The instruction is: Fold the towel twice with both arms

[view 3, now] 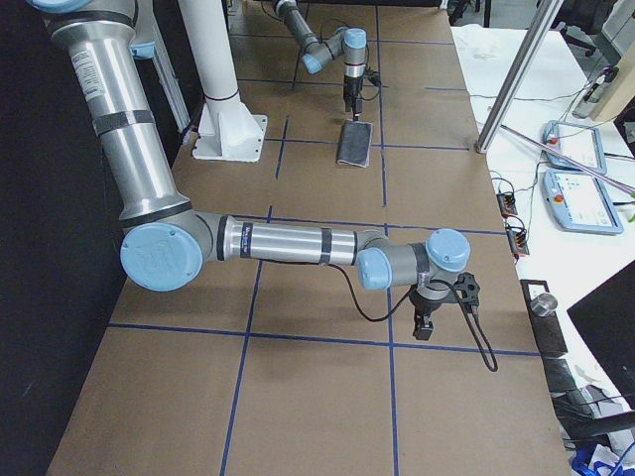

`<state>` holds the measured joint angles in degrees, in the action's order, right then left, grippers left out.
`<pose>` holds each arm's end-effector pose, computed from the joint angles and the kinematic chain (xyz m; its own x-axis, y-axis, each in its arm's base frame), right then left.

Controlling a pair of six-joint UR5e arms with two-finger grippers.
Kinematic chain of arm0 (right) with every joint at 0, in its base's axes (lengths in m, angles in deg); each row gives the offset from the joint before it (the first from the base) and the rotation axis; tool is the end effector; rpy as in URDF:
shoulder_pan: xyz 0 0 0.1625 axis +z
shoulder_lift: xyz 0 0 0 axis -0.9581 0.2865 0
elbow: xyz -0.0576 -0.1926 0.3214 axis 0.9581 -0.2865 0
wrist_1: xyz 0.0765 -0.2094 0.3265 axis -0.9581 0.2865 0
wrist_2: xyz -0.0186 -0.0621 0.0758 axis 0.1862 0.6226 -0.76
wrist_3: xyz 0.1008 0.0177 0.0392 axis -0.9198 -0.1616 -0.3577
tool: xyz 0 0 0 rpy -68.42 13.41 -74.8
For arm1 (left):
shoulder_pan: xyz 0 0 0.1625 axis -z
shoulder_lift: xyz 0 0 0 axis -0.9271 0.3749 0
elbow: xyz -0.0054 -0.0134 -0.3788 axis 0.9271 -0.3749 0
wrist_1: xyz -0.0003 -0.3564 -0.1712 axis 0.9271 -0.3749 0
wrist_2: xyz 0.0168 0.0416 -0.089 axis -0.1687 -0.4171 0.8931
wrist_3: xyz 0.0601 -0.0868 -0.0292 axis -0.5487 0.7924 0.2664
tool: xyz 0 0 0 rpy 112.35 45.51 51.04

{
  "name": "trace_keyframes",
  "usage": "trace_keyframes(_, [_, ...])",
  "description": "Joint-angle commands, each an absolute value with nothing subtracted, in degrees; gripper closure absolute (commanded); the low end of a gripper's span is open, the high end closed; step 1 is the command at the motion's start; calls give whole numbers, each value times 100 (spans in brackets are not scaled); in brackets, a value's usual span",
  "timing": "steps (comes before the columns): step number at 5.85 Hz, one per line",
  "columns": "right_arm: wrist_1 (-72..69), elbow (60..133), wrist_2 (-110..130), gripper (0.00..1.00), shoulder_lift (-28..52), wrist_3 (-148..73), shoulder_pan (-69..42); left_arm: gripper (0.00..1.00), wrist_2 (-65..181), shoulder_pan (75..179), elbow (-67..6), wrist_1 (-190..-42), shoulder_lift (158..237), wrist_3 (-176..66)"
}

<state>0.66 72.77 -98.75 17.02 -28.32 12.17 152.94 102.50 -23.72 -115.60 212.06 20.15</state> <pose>0.0146 -0.5787 0.6358 0.7381 0.0015 0.6747 -0.0146 0.9998 0.0139 0.5112 -0.4538 0.2742 0.4769 -0.3277 -0.8156 0.2054 0.9438 -0.2591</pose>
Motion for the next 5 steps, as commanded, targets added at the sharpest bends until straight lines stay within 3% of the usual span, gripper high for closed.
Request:
trace_keyframes(1, [77, 7311, -9914, 0, 1795, -2712, 1322, 0, 15295, 10191, -2376, -11564, 21210, 2017])
trace_keyframes(4, [754, 8555, -10064, 0, 2372, -2703, 1463, 0, 15295, 10129, -2376, -11572, 21245, 2043])
trace_keyframes(5, [711, 8655, -10046, 0, 2593, -2703, 1463, 0, 15295, 10129, -2367, -11564, 21245, 2034])
